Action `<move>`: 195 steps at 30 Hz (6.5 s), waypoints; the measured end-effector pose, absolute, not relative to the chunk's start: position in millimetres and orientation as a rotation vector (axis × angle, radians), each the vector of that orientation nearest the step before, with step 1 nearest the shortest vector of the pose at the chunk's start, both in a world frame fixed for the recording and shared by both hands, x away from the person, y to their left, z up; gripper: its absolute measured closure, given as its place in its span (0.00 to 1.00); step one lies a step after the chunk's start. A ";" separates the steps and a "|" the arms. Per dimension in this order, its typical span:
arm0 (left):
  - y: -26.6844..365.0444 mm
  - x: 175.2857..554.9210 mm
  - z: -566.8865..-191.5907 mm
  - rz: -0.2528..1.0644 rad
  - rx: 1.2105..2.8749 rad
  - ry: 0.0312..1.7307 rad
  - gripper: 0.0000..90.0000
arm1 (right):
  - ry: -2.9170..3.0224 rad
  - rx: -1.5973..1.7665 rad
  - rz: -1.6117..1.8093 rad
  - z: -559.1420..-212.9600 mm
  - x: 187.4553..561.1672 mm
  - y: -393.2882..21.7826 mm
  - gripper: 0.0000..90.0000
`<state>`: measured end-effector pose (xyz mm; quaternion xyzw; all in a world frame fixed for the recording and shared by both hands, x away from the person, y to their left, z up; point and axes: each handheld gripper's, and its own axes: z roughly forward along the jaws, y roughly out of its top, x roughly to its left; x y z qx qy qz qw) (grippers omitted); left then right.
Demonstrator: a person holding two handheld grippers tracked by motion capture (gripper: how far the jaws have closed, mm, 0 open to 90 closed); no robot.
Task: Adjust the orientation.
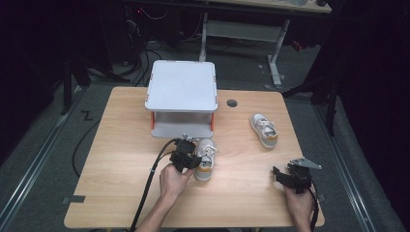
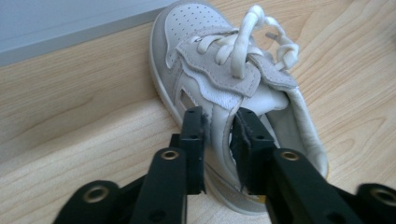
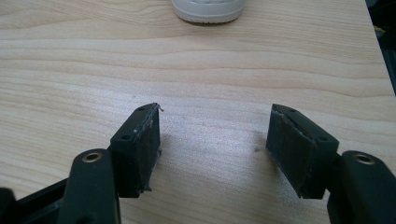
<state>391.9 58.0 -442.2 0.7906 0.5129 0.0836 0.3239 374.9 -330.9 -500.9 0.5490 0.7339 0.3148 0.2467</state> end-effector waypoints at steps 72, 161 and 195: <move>209.3 344.4 -472.3 0.525 1.762 1.411 0.31 | 2.016 1.484 0.865 -499.8 374.0 -332.0 0.48; 202.3 361.2 -506.9 0.644 1.886 1.468 0.34 | 2.417 1.252 0.696 -406.6 462.3 -245.6 0.96; 202.4 361.2 -506.8 0.643 1.886 1.469 0.34 | 2.578 1.179 0.667 -426.3 415.4 -160.1 0.95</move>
